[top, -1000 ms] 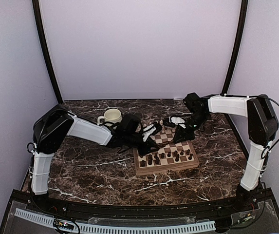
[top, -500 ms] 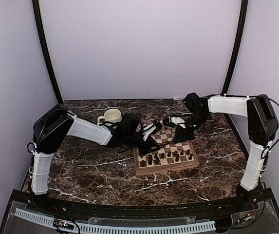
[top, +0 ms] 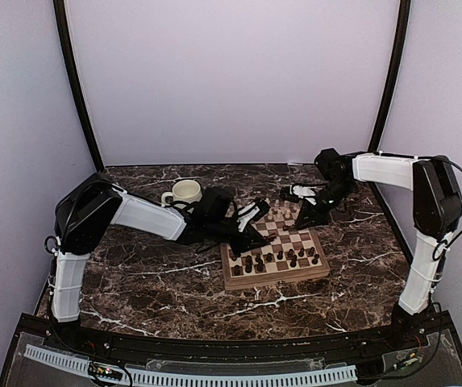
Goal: Set up the chess pieces on the board
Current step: Adjust the chess pile on the chessboard.
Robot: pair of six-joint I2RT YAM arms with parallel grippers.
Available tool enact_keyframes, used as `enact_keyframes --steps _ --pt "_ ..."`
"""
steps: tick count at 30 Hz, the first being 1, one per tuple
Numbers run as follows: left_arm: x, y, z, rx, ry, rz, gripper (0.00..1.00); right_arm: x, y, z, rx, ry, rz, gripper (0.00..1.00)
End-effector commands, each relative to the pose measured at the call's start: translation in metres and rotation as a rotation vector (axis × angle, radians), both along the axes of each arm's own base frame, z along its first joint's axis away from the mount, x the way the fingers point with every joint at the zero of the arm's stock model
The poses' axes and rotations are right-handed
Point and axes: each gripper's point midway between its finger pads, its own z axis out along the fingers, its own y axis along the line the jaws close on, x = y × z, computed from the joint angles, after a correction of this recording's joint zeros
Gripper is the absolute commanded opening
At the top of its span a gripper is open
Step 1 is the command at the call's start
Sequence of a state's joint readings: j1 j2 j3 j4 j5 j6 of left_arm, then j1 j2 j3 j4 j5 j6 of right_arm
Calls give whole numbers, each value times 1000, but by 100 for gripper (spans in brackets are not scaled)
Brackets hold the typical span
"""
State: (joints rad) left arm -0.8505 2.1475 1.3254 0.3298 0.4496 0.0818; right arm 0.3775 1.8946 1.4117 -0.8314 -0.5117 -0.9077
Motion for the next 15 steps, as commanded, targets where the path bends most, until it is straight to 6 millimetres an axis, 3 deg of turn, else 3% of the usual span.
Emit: enact_keyframes --steps 1,4,10,15 --pt "0 -2 20 -50 -34 -1 8 7 -18 15 -15 -40 -18 9" --pt "2 -1 20 -49 -35 9 8 5 -24 16 -36 -53 -24 9" --pt "8 -1 18 -27 -38 32 35 -1 -14 33 -3 -73 -16 9" --pt "8 -1 23 -21 -41 33 43 -1 -7 41 -11 -97 -11 9"
